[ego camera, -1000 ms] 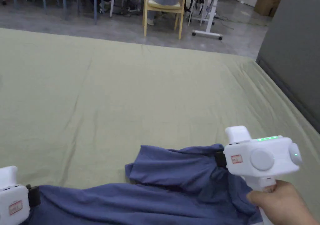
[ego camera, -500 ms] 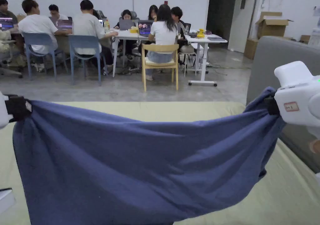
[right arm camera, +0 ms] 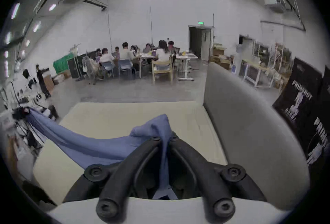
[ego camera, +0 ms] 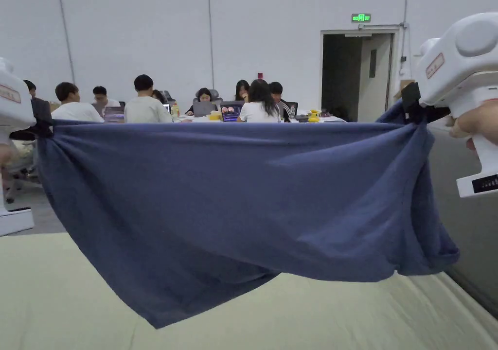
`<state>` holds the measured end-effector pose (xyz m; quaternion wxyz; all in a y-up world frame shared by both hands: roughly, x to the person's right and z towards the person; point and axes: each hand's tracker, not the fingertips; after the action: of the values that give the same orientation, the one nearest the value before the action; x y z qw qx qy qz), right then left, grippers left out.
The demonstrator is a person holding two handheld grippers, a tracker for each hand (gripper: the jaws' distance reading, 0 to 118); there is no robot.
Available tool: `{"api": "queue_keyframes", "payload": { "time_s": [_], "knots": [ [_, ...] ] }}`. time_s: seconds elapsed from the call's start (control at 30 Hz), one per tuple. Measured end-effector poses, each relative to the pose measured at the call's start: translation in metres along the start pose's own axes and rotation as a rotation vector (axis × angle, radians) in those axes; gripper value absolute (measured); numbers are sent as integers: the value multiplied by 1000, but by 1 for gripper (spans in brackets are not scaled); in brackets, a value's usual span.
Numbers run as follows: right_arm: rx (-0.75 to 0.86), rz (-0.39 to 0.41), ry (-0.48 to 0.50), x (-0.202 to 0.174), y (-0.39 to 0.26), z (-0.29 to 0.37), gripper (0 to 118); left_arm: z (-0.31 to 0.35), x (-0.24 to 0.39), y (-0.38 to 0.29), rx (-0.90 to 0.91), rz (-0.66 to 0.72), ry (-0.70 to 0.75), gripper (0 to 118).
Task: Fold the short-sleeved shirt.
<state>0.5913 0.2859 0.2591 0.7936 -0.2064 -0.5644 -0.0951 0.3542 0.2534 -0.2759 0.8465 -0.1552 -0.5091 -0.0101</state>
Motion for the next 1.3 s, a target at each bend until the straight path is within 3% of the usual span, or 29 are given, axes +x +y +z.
{"api": "queue_keyframes", "payload": {
  "time_s": [0.2, 0.37, 0.5, 0.7, 0.9, 0.97, 1.07, 1.3],
  "knots": [
    [-38, 6, -24, -22, 7, -34, 4, -29, 11, 7, -49, 2, 46, 0],
    [-109, -2, -7, -32, -24, -77, 4, -63, 5, -37, -129, -58, 61, 0],
    [-207, 13, 15, -41, -88, -122, 4, -84, -5, -109, -253, -42, 58, 0],
    [-409, 25, 90, -50, -240, -174, 4, -93, -24, -252, -469, -62, 8, 0],
    [-558, 57, 137, -34, -392, -143, 4, -36, -61, -379, -669, -51, -58, 0],
    [-587, 1, 155, -19, -431, -115, 4, -4, -73, -407, -732, -100, -75, 0],
    [-630, -46, 182, -5, -473, -75, 4, 32, -86, -439, -844, -158, -113, 0],
    [-744, -37, 170, -7, -536, -46, 4, 40, -88, -492, -1044, -323, -144, 0]
  ]
}}
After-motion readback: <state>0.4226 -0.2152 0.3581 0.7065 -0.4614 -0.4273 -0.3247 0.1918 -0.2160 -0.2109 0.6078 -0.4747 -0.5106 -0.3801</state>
